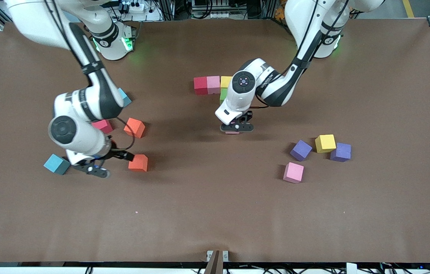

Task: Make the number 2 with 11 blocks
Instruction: 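Carry the pink cube with the left gripper while the right gripper reaches the orange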

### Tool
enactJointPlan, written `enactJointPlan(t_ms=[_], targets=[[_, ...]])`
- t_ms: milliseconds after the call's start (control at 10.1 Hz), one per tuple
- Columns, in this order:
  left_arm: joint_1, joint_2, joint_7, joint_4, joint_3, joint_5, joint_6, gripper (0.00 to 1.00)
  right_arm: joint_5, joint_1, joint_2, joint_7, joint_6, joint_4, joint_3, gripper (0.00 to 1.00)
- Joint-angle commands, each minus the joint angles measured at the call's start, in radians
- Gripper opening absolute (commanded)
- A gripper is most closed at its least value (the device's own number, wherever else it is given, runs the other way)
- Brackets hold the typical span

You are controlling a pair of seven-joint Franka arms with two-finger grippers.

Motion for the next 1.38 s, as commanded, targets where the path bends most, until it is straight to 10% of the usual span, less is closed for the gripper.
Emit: enactJointPlan(t_ms=[0,692,1285], targets=[[-0.029,0.0,-0.051,-0.002,0.009,-0.019,-0.011,0.31,-0.01,-0.087,-0.01,-0.069,-0.016,-0.007,0.02,1.0],[-0.032,-0.014,-0.097,-0.054,-0.052,-0.007,-0.013,0.31,-0.01,-0.163,-0.011,-0.195,-0.023,-0.005,0.022,1.0],[-0.03,-0.02,-0.057,-0.09,-0.065,0.021,-0.03,0.33,0.001,-0.017,0.027,-0.195,0.041,-0.003,0.028,1.0]])
